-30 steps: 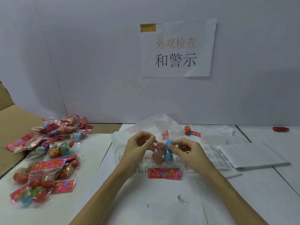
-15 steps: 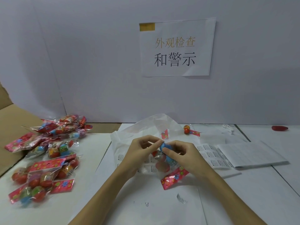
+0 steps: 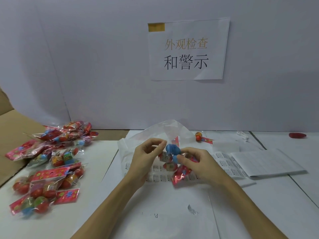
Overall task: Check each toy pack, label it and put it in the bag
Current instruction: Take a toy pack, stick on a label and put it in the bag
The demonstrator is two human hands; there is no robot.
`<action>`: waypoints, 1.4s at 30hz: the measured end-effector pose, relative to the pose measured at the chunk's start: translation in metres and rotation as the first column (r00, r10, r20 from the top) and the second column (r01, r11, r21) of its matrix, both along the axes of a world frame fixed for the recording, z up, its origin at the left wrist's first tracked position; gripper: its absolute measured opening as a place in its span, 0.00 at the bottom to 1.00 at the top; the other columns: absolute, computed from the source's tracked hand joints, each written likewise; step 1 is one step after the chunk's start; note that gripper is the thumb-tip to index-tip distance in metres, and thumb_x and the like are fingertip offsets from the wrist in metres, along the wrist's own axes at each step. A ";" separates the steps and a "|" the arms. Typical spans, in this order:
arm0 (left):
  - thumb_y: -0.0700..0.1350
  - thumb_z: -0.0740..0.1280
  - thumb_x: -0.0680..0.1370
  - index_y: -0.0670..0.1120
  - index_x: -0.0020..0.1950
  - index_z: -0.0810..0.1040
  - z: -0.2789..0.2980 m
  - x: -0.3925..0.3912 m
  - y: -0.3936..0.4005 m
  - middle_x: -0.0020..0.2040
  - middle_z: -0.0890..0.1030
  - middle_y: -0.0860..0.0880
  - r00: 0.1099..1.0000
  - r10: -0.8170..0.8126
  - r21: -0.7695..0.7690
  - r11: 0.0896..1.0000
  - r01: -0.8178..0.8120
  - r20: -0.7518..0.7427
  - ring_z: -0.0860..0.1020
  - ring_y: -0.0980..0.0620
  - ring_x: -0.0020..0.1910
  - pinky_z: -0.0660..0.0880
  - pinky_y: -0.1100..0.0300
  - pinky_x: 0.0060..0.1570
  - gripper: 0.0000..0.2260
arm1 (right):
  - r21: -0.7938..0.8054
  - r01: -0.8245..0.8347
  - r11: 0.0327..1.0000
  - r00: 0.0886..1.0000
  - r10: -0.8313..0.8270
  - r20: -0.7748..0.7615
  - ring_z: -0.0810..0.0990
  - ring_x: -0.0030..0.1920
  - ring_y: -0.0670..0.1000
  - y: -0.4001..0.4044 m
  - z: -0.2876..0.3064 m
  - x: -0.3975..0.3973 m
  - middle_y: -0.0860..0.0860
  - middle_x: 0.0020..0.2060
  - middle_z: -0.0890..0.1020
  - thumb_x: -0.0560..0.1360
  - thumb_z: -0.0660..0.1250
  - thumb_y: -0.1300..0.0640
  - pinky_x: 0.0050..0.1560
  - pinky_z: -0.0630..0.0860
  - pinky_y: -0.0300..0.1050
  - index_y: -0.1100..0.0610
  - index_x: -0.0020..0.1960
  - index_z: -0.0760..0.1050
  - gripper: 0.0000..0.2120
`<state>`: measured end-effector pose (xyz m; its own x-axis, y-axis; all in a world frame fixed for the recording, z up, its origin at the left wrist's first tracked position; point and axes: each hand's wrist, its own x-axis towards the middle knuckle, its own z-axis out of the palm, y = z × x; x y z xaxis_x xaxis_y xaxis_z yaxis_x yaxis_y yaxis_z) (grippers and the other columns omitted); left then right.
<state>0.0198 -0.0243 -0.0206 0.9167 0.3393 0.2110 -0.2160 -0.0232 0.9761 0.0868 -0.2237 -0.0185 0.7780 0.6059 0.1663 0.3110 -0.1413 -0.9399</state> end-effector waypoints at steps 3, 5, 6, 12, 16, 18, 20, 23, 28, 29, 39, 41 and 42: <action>0.66 0.71 0.74 0.54 0.61 0.83 0.002 0.002 -0.002 0.56 0.85 0.51 0.999 0.012 -0.030 0.999 -0.010 0.045 0.83 0.51 0.57 0.79 0.55 0.60 0.21 | 0.189 0.095 0.977 0.991 -0.110 0.072 0.85 0.55 0.49 0.001 0.000 0.001 0.45 0.55 0.86 0.76 0.77 0.59 0.56 0.83 0.48 0.48 0.57 0.84 0.12; 0.71 0.71 0.72 0.55 0.64 0.81 0.004 0.002 -0.003 0.58 0.84 0.49 1.000 0.011 -0.073 0.997 -0.011 -0.005 0.85 0.48 0.56 0.81 0.53 0.58 0.28 | 0.211 0.184 0.960 0.951 -0.228 0.209 0.80 0.63 0.47 -0.001 0.003 -0.001 0.44 0.61 0.81 0.74 0.78 0.58 0.60 0.78 0.40 0.47 0.56 0.83 0.13; 0.72 0.70 0.72 0.54 0.64 0.80 0.005 0.001 -0.003 0.59 0.84 0.47 0.999 -0.012 -0.074 0.997 0.008 -0.052 0.86 0.46 0.54 0.82 0.53 0.56 0.30 | 0.198 0.227 0.954 0.917 -0.277 0.286 0.77 0.66 0.46 -0.001 0.004 -0.002 0.44 0.64 0.78 0.73 0.79 0.57 0.60 0.75 0.32 0.45 0.56 0.83 0.14; 0.49 0.71 0.81 0.44 0.68 0.76 0.004 0.000 -0.006 0.58 0.86 0.40 0.979 -0.199 -0.247 0.952 0.180 -0.053 0.85 0.39 0.57 0.83 0.55 0.53 0.18 | 0.061 0.149 0.987 0.933 -0.161 0.320 0.63 0.73 0.32 0.002 0.005 -0.005 0.32 0.77 0.60 0.73 0.79 0.51 0.61 0.68 0.26 0.33 0.64 0.78 0.25; 0.44 0.73 0.79 0.49 0.66 0.79 0.010 -0.004 0.007 0.60 0.85 0.43 0.977 -0.199 -0.105 0.976 0.191 -0.074 0.84 0.43 0.58 0.81 0.56 0.53 0.16 | 0.307 0.033 0.951 0.965 0.050 -0.258 0.78 0.69 0.46 -0.001 0.006 0.001 0.43 0.71 0.76 0.72 0.78 0.42 0.66 0.76 0.48 0.34 0.77 0.63 0.38; 0.44 0.71 0.76 0.48 0.64 0.80 0.009 -0.006 0.009 0.59 0.85 0.44 0.971 -0.222 0.003 0.975 0.223 -0.093 0.84 0.44 0.57 0.80 0.55 0.52 0.16 | 0.335 0.094 0.938 0.923 0.044 -0.383 0.85 0.61 0.54 -0.001 0.005 0.004 0.51 0.60 0.86 0.72 0.77 0.40 0.58 0.82 0.51 0.46 0.75 0.71 0.35; 0.44 0.70 0.77 0.48 0.63 0.81 0.009 -0.007 0.004 0.58 0.85 0.44 0.960 -0.258 0.036 0.964 0.263 -0.107 0.84 0.45 0.57 0.81 0.55 0.52 0.14 | 0.277 0.145 0.950 0.928 -0.033 -0.370 0.87 0.56 0.57 0.003 0.002 0.002 0.54 0.54 0.88 0.70 0.75 0.38 0.53 0.84 0.51 0.52 0.65 0.81 0.28; 0.54 0.69 0.80 0.49 0.61 0.82 0.010 -0.007 -0.004 0.55 0.86 0.47 0.970 -0.208 0.099 0.970 0.221 -0.123 0.84 0.45 0.56 0.81 0.55 0.53 0.13 | 0.234 0.273 0.933 0.910 -0.171 -0.379 0.88 0.51 0.59 0.005 -0.002 0.002 0.56 0.47 0.89 0.65 0.77 0.37 0.50 0.83 0.54 0.58 0.51 0.87 0.27; 0.55 0.64 0.82 0.47 0.59 0.86 0.011 -0.008 -0.005 0.53 0.88 0.45 0.990 -0.105 -0.003 0.994 0.105 -0.091 0.86 0.45 0.51 0.82 0.57 0.50 0.16 | 0.249 0.238 0.939 0.926 -0.143 -0.349 0.86 0.42 0.49 0.002 0.002 0.001 0.54 0.44 0.88 0.71 0.73 0.39 0.48 0.81 0.50 0.51 0.50 0.89 0.17; 0.56 0.65 0.81 0.48 0.59 0.87 0.012 -0.008 -0.005 0.53 0.88 0.45 0.989 -0.105 -0.028 0.994 0.103 -0.101 0.86 0.45 0.50 0.81 0.60 0.47 0.17 | 0.264 0.216 0.940 0.925 -0.110 -0.364 0.86 0.42 0.49 0.002 0.002 0.000 0.54 0.46 0.89 0.73 0.72 0.40 0.45 0.80 0.47 0.50 0.51 0.89 0.17; 0.51 0.65 0.84 0.44 0.63 0.84 0.007 -0.002 0.004 0.57 0.85 0.40 0.988 -0.093 -0.272 0.961 0.056 -0.126 0.85 0.41 0.57 0.84 0.46 0.54 0.14 | 0.287 0.152 0.946 0.916 -0.025 -0.400 0.88 0.51 0.57 -0.002 0.003 0.002 0.56 0.52 0.88 0.77 0.74 0.55 0.51 0.85 0.44 0.58 0.61 0.81 0.14; 0.50 0.68 0.82 0.46 0.63 0.84 0.011 -0.002 0.006 0.57 0.85 0.42 0.985 -0.136 -0.279 0.955 0.101 -0.109 0.85 0.43 0.55 0.84 0.48 0.52 0.14 | 0.280 0.223 0.934 0.905 -0.092 -0.414 0.88 0.45 0.53 -0.002 0.004 0.003 0.54 0.48 0.88 0.75 0.75 0.52 0.46 0.84 0.42 0.56 0.58 0.83 0.13; 0.52 0.70 0.81 0.47 0.63 0.84 0.013 -0.003 0.005 0.56 0.86 0.44 0.982 -0.151 -0.256 0.959 0.117 -0.114 0.85 0.46 0.53 0.84 0.52 0.50 0.14 | 0.272 0.243 0.931 0.901 -0.112 -0.420 0.86 0.42 0.50 -0.002 0.005 0.003 0.53 0.46 0.88 0.74 0.75 0.50 0.44 0.82 0.40 0.55 0.57 0.84 0.14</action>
<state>0.0166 -0.0190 -0.0076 0.9713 0.2376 0.0109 -0.0702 0.2427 0.9676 0.0896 -0.2261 -0.0140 0.9078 0.4190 -0.0177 -0.0930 0.1600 -0.9827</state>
